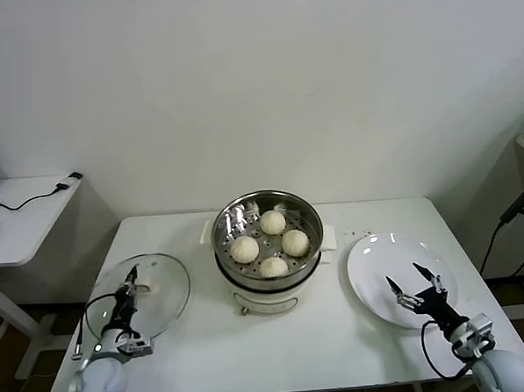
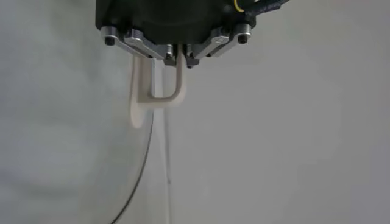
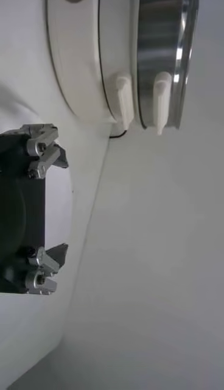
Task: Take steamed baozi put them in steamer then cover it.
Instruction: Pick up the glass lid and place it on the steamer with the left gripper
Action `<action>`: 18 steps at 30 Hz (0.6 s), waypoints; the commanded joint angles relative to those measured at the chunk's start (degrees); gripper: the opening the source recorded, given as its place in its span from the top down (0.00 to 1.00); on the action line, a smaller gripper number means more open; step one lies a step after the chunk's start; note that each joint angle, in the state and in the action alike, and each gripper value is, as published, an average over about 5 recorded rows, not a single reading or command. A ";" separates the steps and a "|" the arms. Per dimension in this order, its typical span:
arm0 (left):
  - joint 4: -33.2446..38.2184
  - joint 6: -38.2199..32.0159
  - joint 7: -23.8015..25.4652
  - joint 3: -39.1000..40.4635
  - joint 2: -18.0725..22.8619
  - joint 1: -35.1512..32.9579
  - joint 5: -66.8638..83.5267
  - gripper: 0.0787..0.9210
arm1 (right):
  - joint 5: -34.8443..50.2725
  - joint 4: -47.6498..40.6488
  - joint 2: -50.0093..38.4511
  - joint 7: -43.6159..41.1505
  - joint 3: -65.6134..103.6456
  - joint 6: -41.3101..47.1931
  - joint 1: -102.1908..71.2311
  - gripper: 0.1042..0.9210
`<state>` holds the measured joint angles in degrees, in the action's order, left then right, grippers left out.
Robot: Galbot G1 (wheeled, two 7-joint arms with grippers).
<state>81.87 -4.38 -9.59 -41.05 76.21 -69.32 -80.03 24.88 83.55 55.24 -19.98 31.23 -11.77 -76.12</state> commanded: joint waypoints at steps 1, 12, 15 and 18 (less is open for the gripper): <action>20.98 8.31 2.71 -0.09 -4.49 -9.46 7.95 0.91 | -0.53 -1.30 -0.10 -0.28 -0.06 -0.20 0.80 0.12; 41.45 27.34 5.77 3.65 -12.20 -17.56 10.08 0.91 | -0.42 -2.84 -0.79 -0.12 -1.68 -0.28 3.87 0.12; 44.58 33.21 8.04 7.48 -15.36 -16.47 11.13 0.91 | -0.31 -3.22 -0.82 0.12 -2.39 -0.20 5.03 0.12; 45.43 38.39 10.25 13.26 -19.75 -12.83 10.49 0.91 | -0.33 -3.76 -0.79 0.38 -3.27 -0.15 6.21 0.12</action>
<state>112.88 15.68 -4.43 -37.46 66.29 -82.15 -71.56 24.59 80.78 54.50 -19.82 29.25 -11.95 -72.40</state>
